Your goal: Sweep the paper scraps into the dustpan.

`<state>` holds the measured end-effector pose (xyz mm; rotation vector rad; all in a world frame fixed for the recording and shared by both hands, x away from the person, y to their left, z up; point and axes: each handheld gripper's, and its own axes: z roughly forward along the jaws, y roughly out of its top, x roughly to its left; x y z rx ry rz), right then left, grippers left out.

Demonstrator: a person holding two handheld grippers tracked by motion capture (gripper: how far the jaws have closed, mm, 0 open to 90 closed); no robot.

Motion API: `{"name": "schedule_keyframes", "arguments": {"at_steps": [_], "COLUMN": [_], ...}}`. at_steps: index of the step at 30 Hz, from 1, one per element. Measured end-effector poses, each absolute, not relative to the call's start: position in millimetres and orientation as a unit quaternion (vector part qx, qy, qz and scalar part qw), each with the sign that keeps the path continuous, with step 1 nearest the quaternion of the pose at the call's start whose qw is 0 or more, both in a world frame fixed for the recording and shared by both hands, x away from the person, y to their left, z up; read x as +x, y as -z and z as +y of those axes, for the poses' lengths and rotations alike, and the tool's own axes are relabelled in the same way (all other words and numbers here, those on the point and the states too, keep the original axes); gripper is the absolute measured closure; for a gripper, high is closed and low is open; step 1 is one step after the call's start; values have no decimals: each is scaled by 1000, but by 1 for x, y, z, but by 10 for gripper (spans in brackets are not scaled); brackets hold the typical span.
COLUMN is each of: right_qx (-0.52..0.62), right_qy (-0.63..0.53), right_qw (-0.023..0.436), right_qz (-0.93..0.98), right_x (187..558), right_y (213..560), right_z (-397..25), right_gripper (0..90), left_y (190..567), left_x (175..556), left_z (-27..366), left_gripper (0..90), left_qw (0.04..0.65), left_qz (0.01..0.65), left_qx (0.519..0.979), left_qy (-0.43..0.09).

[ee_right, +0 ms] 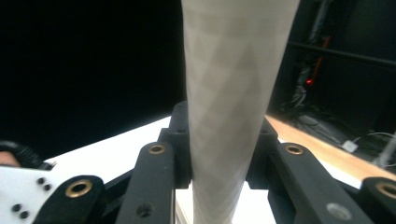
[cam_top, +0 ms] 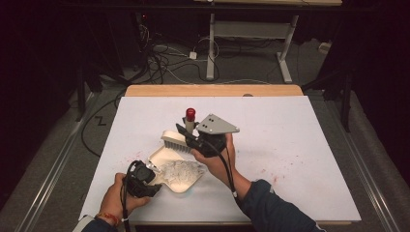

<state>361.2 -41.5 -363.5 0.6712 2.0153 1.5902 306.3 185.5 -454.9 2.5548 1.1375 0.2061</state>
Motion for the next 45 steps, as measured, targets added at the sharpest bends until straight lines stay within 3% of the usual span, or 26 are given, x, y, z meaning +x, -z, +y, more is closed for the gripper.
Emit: {"name": "schedule_keyframes", "arguments": {"at_steps": [13, 20, 35, 45], "right_qx": [262, 273, 210, 189], "right_qy": [-540, -517, -526, -537], "right_qw": [279, 270, 211, 225], "right_qz": [750, 765, 797, 791], "right_x": [362, 349, 325, 329], "right_y": [363, 375, 384, 372], "right_z": [-118, -147, -81, -64], "right_gripper": [702, 702, 702, 702], "left_y": [455, 454, 446, 450], "left_x": [305, 304, 305, 306], "left_z": [184, 182, 184, 192], "left_gripper": [633, 634, 634, 634], "left_qw": [165, 161, 160, 163], "left_qz": [398, 401, 401, 406], "left_qx": [899, 898, 899, 896], "left_qy": [-79, -83, -74, -74]}}
